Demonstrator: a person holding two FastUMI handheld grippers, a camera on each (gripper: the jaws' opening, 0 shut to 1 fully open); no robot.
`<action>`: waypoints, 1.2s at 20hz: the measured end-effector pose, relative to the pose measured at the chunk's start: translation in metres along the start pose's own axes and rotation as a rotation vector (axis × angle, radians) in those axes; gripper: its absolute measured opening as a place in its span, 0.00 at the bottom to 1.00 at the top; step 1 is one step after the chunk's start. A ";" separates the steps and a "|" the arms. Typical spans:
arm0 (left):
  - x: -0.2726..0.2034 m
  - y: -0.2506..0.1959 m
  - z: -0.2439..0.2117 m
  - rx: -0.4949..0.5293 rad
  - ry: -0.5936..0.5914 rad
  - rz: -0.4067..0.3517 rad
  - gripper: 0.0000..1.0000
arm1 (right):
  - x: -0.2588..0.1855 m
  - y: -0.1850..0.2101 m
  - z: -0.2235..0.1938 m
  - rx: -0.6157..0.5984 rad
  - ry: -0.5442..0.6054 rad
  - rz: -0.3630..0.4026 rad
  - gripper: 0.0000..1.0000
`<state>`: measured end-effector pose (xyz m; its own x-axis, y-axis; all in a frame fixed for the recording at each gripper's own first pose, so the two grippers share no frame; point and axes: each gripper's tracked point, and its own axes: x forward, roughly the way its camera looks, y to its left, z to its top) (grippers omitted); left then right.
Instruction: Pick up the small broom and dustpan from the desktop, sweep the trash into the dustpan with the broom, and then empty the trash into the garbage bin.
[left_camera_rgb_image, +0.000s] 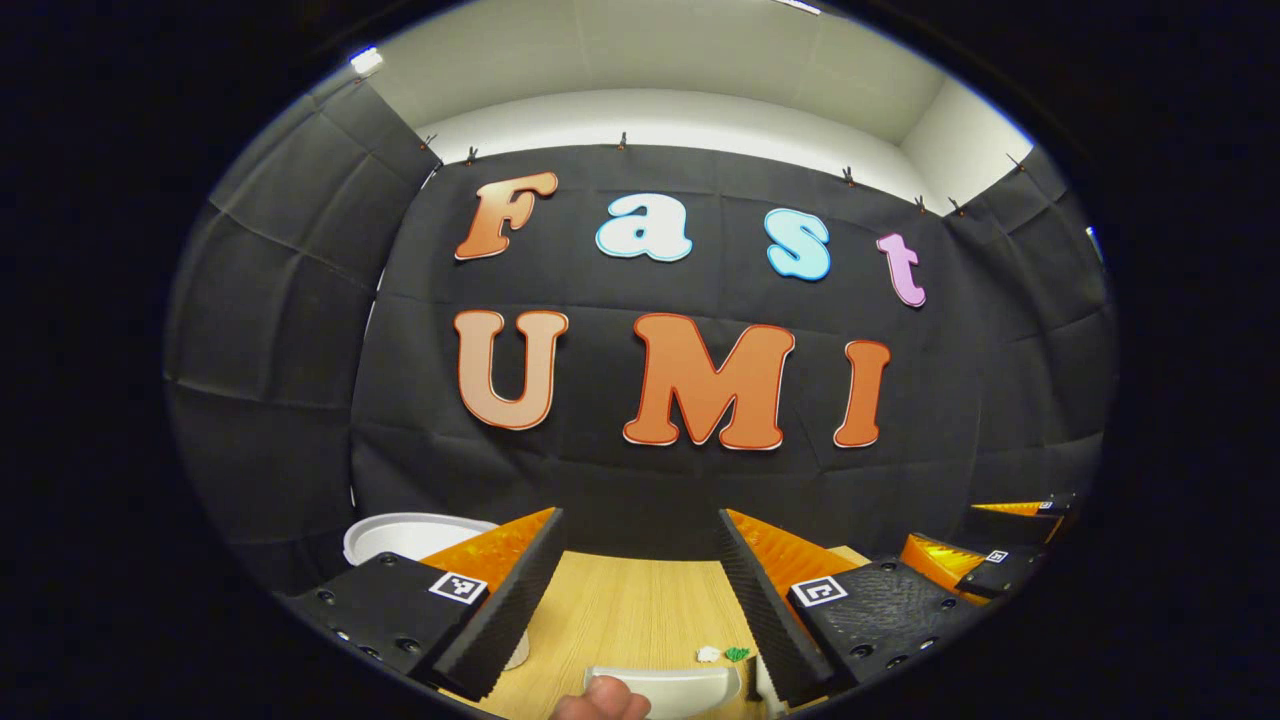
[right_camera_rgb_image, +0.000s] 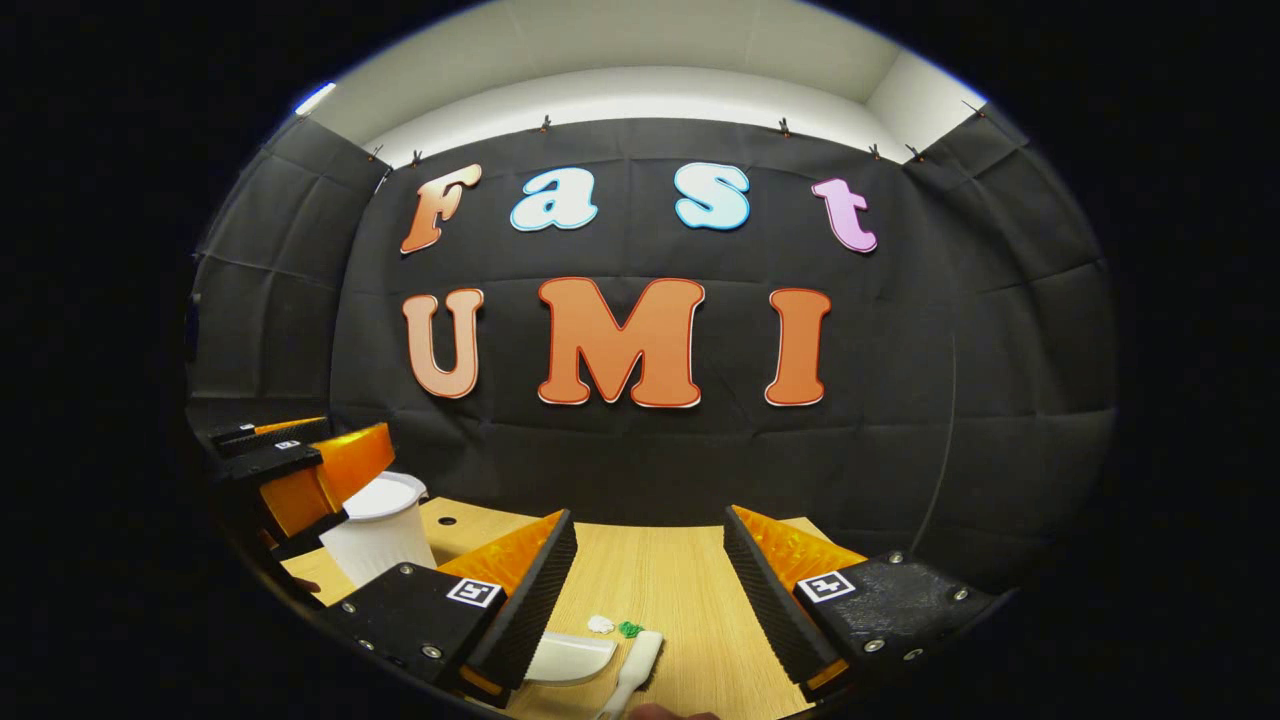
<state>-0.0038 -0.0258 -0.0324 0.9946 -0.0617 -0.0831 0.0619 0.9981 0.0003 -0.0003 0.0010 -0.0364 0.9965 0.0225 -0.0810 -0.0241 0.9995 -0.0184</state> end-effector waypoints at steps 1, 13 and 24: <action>-0.001 0.000 -0.006 0.000 0.023 -0.015 0.94 | 0.000 0.003 -0.003 0.002 0.013 -0.008 0.92; 0.001 -0.011 -0.211 -0.013 0.694 -0.003 0.95 | 0.021 -0.001 -0.199 0.086 0.668 0.044 0.93; -0.051 -0.013 -0.317 -0.080 1.456 0.063 0.98 | 0.029 0.009 -0.334 -0.027 1.101 0.150 0.93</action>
<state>-0.0813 -0.0336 -0.3437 0.0307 -0.0072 -0.9995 -0.0308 0.9995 -0.0081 0.0020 0.0034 -0.3713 0.3676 0.0993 -0.9247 -0.1529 0.9872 0.0452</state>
